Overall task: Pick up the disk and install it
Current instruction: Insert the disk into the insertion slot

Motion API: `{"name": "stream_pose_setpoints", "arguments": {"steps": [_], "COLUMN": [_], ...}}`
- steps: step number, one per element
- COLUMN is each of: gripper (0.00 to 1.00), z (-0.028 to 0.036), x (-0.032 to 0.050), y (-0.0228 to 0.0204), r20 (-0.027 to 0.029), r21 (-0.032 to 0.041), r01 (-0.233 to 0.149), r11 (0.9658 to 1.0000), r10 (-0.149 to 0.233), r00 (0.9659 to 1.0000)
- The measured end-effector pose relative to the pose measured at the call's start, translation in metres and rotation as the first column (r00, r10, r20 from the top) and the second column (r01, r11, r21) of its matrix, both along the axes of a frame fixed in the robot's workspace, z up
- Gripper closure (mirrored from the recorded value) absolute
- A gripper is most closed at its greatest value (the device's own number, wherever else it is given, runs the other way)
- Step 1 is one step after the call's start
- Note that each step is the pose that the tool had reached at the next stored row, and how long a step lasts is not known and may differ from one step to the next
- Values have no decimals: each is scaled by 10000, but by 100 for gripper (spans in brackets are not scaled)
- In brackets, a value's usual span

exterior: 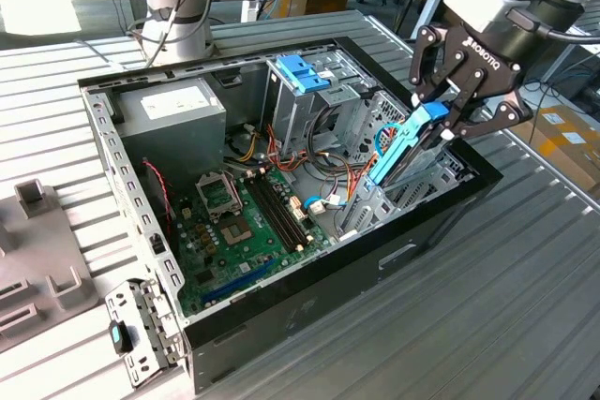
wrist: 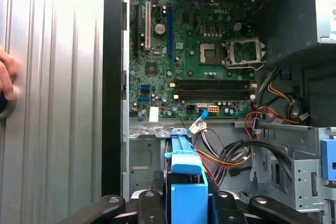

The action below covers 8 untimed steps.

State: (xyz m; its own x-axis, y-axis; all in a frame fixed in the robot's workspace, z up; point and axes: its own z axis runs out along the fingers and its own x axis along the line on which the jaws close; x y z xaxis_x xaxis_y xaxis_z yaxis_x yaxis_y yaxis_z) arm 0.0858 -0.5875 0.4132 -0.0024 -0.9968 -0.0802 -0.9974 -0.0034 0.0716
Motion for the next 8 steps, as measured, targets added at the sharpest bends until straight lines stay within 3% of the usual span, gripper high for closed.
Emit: {"name": "stream_pose_setpoints", "arguments": {"steps": [8], "gripper": [63], "z": [-23], "x": [0], "y": [0], "r20": [0], "r21": [0], "r01": [0], "r11": [10000], "r10": [0], "r00": [10000]}}
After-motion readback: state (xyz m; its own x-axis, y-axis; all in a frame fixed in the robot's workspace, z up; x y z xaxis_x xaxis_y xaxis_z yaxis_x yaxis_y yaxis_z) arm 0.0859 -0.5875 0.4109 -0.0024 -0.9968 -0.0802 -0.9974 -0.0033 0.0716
